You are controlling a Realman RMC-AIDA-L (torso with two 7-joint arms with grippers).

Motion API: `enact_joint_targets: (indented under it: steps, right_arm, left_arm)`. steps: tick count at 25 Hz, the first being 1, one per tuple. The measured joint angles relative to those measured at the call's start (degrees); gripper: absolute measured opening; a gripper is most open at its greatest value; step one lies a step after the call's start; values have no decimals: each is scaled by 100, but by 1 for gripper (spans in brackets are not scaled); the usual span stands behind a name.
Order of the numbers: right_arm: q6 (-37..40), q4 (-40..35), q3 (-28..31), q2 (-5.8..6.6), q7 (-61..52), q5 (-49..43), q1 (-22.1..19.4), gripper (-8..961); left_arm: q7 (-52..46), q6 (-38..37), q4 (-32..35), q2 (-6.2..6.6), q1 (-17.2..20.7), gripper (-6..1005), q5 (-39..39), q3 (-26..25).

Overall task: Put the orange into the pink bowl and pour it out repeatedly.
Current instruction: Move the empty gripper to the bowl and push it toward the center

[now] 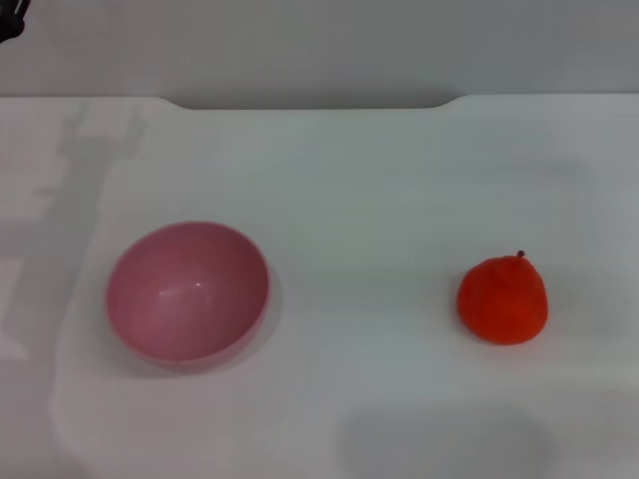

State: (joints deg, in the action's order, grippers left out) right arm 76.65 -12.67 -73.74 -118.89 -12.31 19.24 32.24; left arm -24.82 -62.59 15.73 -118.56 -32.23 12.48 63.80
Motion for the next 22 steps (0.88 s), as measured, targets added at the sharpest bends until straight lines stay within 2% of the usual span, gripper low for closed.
enact_joint_targets:
  steps: [22]
  right_arm:
    - [-260, -17, -1, 11, -137, 26, 81, 605]
  left_arm:
    - [-240, 3, -63, -6, -3, 785, 39, 128]
